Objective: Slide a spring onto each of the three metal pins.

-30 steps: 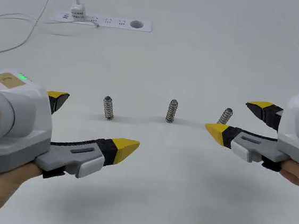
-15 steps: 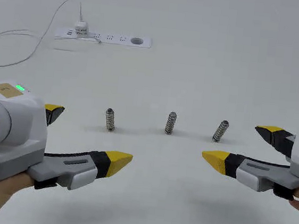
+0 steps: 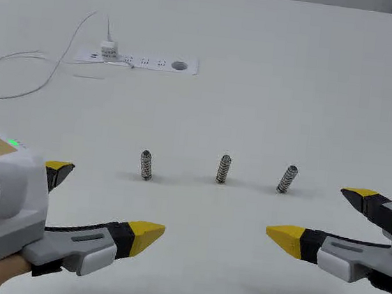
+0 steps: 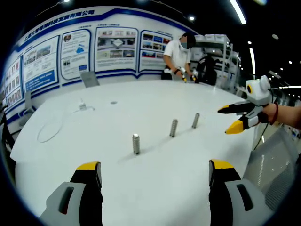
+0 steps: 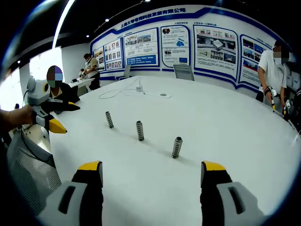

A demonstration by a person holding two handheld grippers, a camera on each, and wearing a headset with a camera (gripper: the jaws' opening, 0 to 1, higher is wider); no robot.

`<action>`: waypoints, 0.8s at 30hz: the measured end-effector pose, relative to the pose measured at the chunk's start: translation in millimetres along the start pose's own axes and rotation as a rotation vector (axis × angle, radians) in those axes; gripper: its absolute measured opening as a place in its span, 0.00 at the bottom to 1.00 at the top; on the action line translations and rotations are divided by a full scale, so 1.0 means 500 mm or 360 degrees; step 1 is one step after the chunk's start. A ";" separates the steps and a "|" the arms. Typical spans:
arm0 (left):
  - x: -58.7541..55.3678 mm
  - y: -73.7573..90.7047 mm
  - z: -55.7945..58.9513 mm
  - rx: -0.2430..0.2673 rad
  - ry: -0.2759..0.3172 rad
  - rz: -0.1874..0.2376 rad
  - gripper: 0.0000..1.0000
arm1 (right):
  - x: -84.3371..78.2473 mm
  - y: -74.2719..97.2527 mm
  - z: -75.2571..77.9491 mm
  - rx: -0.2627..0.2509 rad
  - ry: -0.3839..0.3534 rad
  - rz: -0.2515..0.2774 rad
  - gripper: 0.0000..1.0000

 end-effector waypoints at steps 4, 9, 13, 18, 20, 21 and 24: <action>-0.007 0.005 0.004 -0.0003 0.0002 -0.0007 0.96 | -0.006 0.007 -0.007 0.0009 0.0010 -0.0009 0.89; -0.015 0.009 0.008 -0.0010 0.0004 -0.0030 0.95 | -0.013 0.012 -0.014 0.0013 0.0008 -0.0015 0.89; -0.013 0.011 0.009 -0.0015 0.0027 -0.0019 0.94 | -0.018 0.017 -0.019 0.0014 -0.0001 -0.0015 0.90; -0.015 0.012 0.009 -0.0009 0.0026 -0.0031 0.93 | -0.025 0.020 -0.014 -0.0003 -0.0008 -0.0029 0.89; -0.015 0.013 0.010 -0.0005 0.0019 -0.0032 0.93 | -0.023 0.022 -0.015 -0.0002 -0.0020 -0.0017 0.89; -0.014 0.013 0.010 -0.0006 0.0019 -0.0028 0.93 | -0.023 0.023 -0.015 -0.0003 -0.0023 -0.0014 0.89; -0.016 0.014 0.013 -0.0008 0.0022 -0.0032 0.93 | -0.022 0.023 -0.015 -0.0005 -0.0024 -0.0010 0.89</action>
Point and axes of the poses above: the centre of the closed fingertips' face, and the gripper's own axes: y roughly backward along the fingers, z roughly to its right, x roughly out of its top, the point moved 2 cm from there along y, roughly backward along the fingers, and after that the axes turned 1 degree about -z, right-handed, at the moved point
